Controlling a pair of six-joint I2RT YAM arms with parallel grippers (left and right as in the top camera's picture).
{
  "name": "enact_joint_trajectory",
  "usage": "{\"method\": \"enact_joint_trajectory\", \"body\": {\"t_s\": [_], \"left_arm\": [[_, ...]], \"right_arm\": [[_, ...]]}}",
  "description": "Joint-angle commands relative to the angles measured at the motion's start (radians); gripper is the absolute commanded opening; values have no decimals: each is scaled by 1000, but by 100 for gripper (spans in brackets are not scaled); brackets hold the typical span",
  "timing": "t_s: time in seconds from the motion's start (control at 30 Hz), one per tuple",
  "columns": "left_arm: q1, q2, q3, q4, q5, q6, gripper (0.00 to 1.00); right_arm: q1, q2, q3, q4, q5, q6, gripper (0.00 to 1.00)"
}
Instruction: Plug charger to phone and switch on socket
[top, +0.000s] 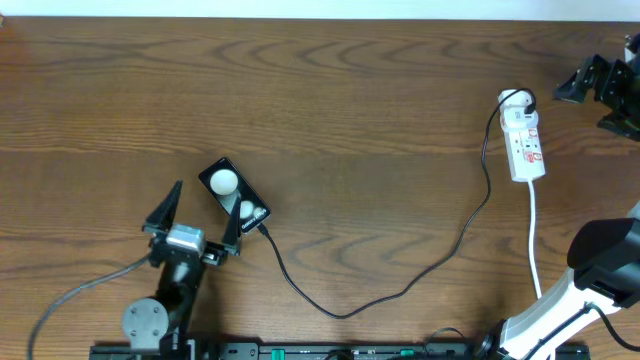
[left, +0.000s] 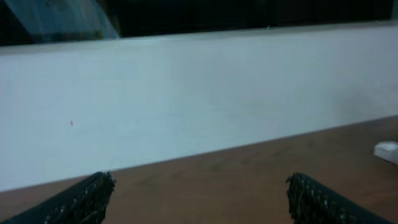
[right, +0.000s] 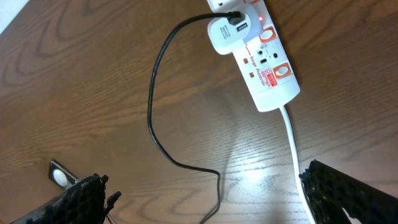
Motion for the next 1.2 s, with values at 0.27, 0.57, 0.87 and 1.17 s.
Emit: {"method": "enact_joint_trajectory", "body": {"t_s": [0.27,0.57,0.87,1.17], "left_arm": [[63,-79,-45,-223,48,17,91],[66,-79,-45,-377,-76,-11,91],[66,-79,-45,-394,-274,-226,91],[65,-78,-45,-392,-277,-201,91]], "right_arm": [[-3,2,9,0,-2,10,99],[-3,2,9,0,-3,10,99],[-3,2,9,0,-3,10,99],[-3,2,9,0,-3,10,99]]}}
